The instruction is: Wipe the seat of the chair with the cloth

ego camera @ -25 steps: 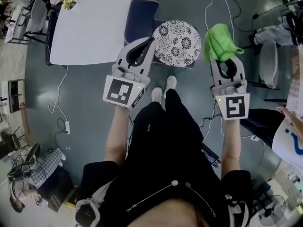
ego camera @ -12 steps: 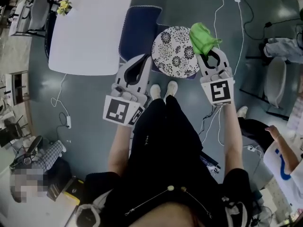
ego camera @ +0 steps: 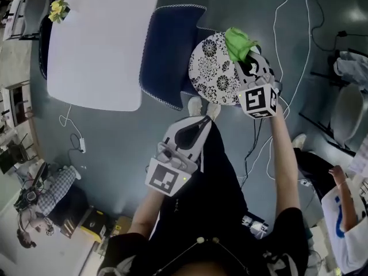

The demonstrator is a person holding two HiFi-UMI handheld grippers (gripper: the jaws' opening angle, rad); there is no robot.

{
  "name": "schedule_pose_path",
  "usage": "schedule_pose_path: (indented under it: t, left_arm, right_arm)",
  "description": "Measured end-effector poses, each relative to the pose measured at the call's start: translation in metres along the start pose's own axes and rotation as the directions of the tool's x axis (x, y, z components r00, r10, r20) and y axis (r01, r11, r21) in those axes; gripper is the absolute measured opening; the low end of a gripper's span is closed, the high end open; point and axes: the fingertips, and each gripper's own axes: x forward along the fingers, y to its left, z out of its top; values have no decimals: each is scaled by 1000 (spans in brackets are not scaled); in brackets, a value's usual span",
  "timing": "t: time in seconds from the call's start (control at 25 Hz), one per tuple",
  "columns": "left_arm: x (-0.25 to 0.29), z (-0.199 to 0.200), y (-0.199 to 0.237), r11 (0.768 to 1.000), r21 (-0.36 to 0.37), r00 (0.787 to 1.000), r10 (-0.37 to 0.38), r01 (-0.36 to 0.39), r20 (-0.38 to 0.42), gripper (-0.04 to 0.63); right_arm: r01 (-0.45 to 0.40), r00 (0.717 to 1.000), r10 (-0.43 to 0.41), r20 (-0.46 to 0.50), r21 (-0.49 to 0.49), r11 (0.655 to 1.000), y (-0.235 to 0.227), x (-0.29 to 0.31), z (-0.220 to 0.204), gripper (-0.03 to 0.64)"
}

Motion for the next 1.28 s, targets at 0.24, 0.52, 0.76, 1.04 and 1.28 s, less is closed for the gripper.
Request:
schedule_pose_path:
  t: [0.24,0.52,0.76,1.04,1.28]
  left_arm:
    - [8,-50,-6,995,44,992,-88,92,-88,8]
    - [14,-78,-2,988,8,981,-149,151,-123,8]
    - [14,-95,2,987,-24,974,-159,157,-160,8]
    - [18,-101,8,987,-41,976,-157,153,-153,8]
    - [18,-101,3,985,-57,975,-170,163,-145,8]
  right_arm:
    - [-50,994,36,-104,-134,990,30,91,-75,55]
    - [-153,962,85,-259,-253,955,74,176,-152,55]
    - [-222,922,105,-374,-286,932,98,211,-201,55]
    - [-321,892,185,-413,-288,902,140,205,-217,55]
    - [-408,865,258,-431,-305,861,185,183,-227,55]
